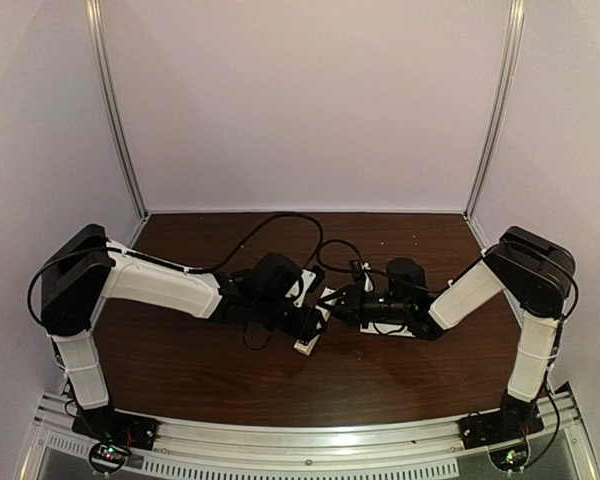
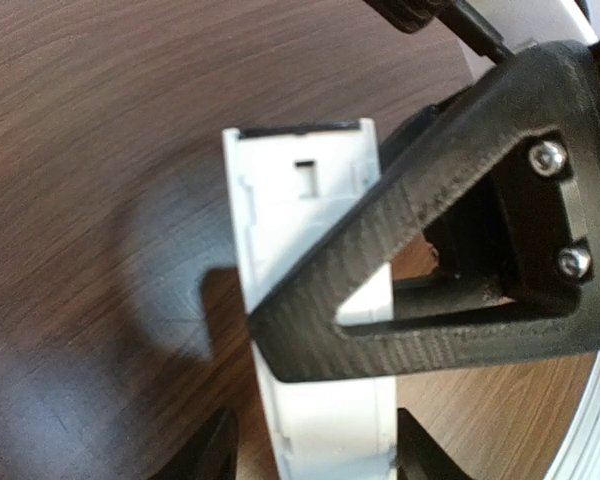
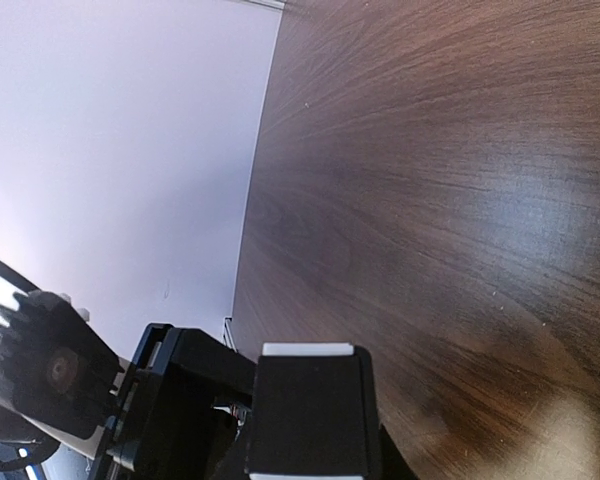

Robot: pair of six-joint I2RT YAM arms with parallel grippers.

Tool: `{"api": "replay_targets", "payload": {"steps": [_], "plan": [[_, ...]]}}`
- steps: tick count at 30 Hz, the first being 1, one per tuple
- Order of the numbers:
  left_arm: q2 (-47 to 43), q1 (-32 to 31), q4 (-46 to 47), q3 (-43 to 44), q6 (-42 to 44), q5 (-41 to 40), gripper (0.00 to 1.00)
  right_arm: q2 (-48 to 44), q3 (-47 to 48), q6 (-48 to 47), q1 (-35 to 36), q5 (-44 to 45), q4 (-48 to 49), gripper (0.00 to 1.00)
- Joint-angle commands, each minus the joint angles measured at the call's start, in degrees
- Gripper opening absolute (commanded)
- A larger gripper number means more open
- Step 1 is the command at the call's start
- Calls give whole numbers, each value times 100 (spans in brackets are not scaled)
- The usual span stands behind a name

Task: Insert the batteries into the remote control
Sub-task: Pass from the right arm to the left, then place the remote control without the battery cover at the center of the board.

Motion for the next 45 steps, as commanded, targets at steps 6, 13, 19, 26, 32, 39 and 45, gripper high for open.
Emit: {"api": "replay_targets", "payload": {"steps": [6, 13, 19, 26, 32, 39, 45], "plan": [[-16, -24, -494, 167, 518, -86, 35, -445, -172, -119, -37, 62, -51, 35], [-372, -29, -1031, 48, 1242, -184, 30, -1178, -543, -572, -505, 34, -689, 56], [-510, -29, -1855, 262, 2228, -23, 30, -2266, -685, -1627, -970, 344, -2434, 59], [-421, -30, -2472, 422, 3246, 526, 30, -3631, -756, -2795, -1508, 492, -3949, 63], [-166, -29, -2996, 682, 4135, 701, 31, -4532, -312, -4101, -1516, 1298, -5474, 67], [485, -29, -3466, 1054, 4714, 719, 32, -4752, 288, -4977, -1517, 1906, -6770, 70], [807, -27, -3814, 1296, 5087, 634, 31, -5156, 331, -4921, -1517, 2125, -6705, 99]]}}
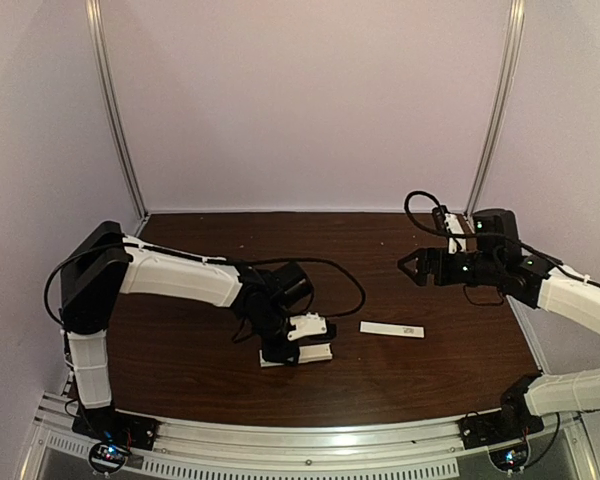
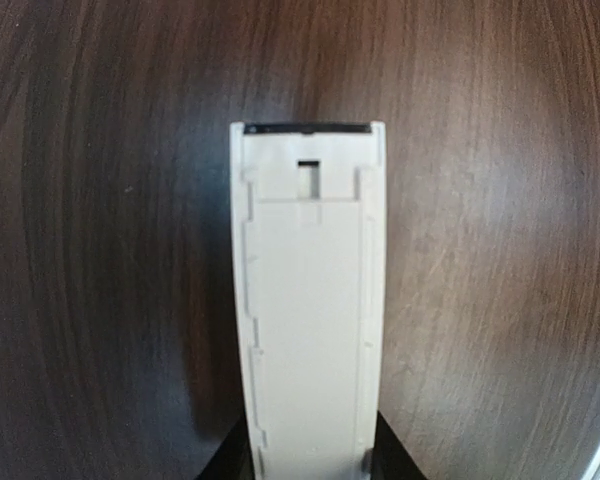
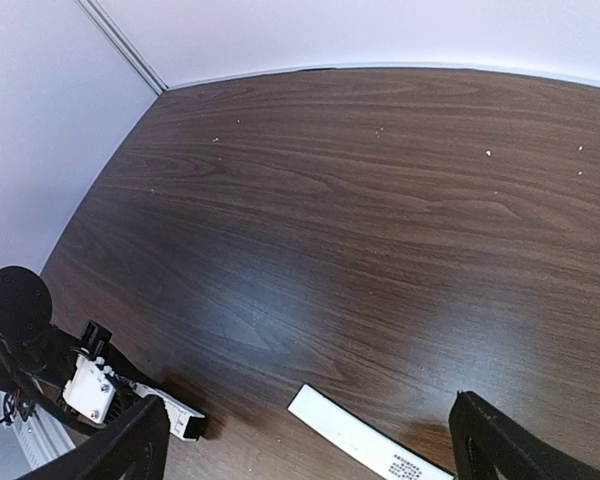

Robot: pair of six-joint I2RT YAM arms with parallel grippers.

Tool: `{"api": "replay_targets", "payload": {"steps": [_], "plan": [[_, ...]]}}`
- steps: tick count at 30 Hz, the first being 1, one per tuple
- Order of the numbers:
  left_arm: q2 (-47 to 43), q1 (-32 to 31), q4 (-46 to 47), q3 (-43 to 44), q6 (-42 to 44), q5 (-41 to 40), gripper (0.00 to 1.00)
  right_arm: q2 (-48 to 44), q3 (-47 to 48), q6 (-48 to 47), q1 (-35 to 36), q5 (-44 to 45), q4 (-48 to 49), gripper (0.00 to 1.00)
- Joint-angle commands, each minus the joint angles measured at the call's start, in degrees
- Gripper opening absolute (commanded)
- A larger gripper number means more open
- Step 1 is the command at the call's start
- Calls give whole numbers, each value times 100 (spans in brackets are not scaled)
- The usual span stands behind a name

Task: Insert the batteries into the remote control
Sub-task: Place the remote control without the battery cover at the center of the board, then pick up the battery cover at the center of the board.

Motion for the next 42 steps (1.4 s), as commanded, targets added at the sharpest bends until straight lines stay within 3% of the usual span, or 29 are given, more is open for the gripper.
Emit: {"api": "replay_targets", "payload": {"steps": [1, 7, 11, 15, 21, 28, 42], "plan": [[284, 20, -459, 259, 485, -29, 31, -471, 26, -187, -10, 307, -116, 100], [338, 13, -687, 321, 654, 22, 44, -815, 121, -755, -10, 12, -64, 100], [345, -11, -788, 416, 670, -15, 57, -540, 659, -1431, -5, -44, -937, 100], [203, -15, -795, 501, 539, -56, 63, -255, 910, -1944, 42, -142, -1515, 99], [-741, 153, -418, 331, 152, 205, 73, 179, 1151, -2820, 318, 449, -2174, 100], [-1812, 563, -302, 159, -284, 440, 96, 1189, 1461, -3359, 739, 1207, -3037, 94], [-2725, 1005, 183, -544, -707, 1173, 97, 2901, 1934, -4180, 759, 1116, -3927, 86]]}}
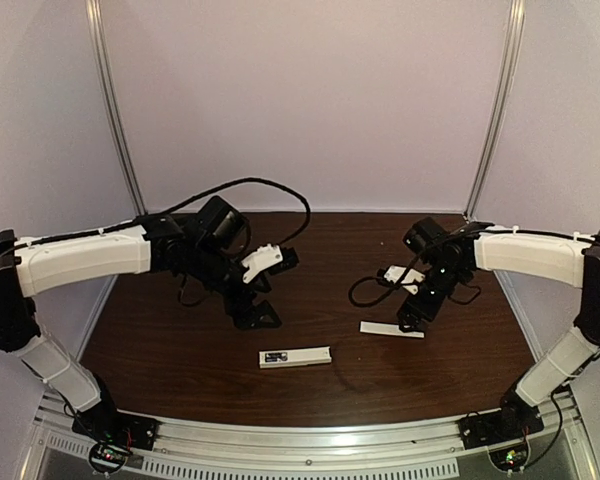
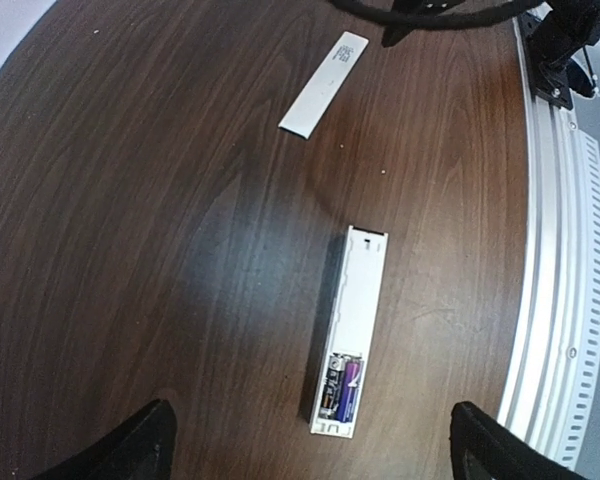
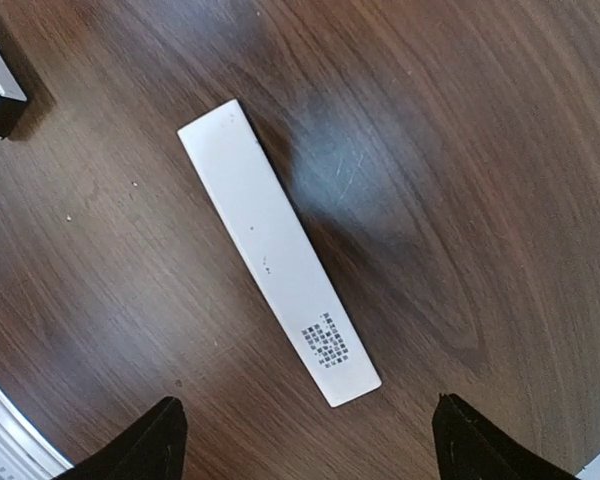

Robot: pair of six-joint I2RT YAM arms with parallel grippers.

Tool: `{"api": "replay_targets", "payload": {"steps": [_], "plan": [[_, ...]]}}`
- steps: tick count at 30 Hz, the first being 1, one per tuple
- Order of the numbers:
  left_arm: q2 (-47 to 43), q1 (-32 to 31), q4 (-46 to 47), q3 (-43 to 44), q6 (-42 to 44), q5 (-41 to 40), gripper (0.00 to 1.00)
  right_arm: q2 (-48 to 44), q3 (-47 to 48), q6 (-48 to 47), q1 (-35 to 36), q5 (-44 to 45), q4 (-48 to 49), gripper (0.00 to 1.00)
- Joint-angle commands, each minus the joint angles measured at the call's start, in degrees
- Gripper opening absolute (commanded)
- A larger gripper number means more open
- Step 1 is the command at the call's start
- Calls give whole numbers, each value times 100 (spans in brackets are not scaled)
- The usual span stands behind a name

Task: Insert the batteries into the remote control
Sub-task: Pick up the battery cover at the center of the board.

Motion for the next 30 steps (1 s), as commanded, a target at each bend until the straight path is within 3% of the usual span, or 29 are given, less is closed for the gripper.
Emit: {"api": "replay_targets", "payload": {"steps": [1, 14, 24, 30], "plan": [[-358, 35, 323, -165, -186, 318, 97, 477, 199, -295, 24, -119, -409, 85], [-640, 35, 327, -343, -299, 539, 98, 1127, 278, -675, -73, -139, -442, 78], [-689, 35, 470, -433, -325, 664, 97, 1426, 279, -893, -270, 420, -183, 74], [-738, 35, 532, -480, -347, 575, 98, 1750, 320, -911, -197, 416, -158, 65]]}}
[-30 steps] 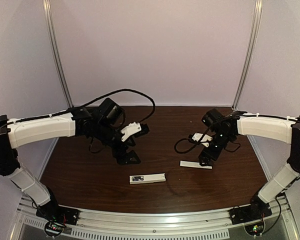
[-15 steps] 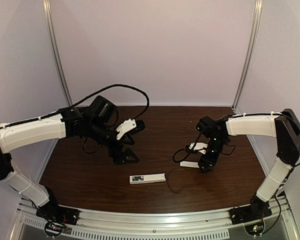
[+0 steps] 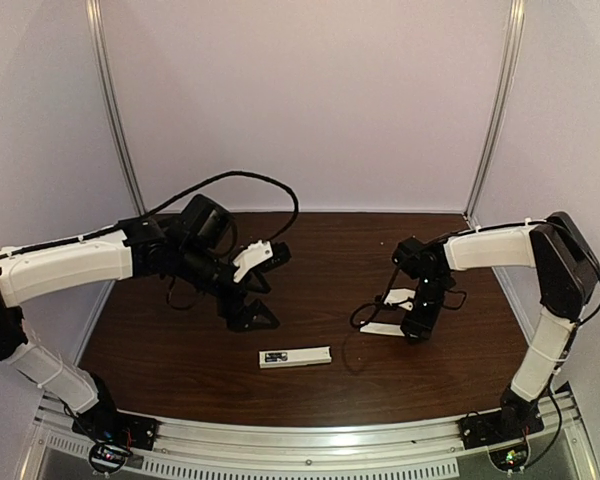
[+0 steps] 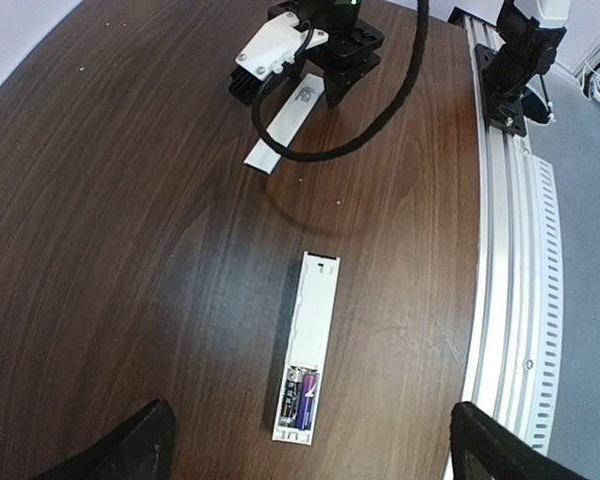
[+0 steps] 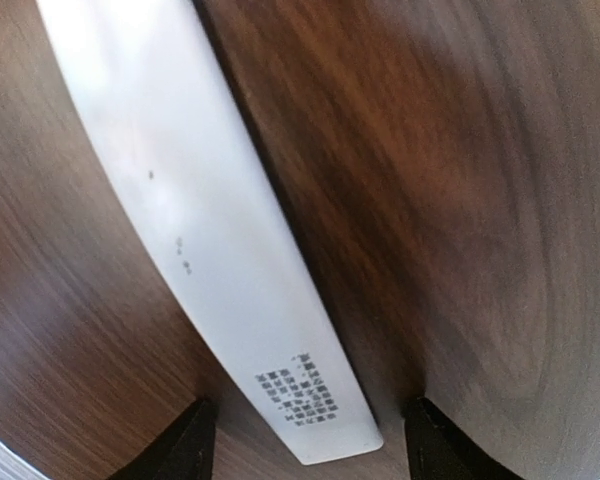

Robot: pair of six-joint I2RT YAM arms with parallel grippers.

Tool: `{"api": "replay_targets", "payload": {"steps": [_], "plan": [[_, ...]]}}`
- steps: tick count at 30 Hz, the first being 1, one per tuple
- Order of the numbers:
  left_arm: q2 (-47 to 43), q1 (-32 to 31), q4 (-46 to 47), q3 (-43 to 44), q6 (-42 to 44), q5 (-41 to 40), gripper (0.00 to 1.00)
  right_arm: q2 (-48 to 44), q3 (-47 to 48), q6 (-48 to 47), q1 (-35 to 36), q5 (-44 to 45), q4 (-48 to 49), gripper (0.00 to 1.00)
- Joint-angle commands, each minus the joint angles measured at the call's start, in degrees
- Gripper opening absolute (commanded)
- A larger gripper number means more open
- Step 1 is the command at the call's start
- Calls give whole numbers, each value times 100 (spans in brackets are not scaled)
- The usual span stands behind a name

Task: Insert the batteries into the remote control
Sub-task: Pick up the battery cover at the center of the board.

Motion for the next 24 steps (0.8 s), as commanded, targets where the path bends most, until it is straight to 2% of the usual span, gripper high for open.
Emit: {"api": "replay_targets", "payload": {"steps": [1, 6, 14, 20, 24], "plan": [[-147, 30, 259, -83, -57, 1, 97, 186, 91, -69, 87, 126, 67, 63], [-174, 31, 312, -120, -119, -93, 97, 204, 19, -7, 313, 74, 47, 47], [-418, 199, 452, -282, -387, -244, 97, 208, -97, 145, 838, 246, 41, 37], [-631, 584, 680, -426, -727, -231, 97, 41, 44, 185, 856, 280, -34, 24], [-736, 743, 861, -511, -993, -257, 97, -154, 104, 203, 856, 225, -43, 21]]}}
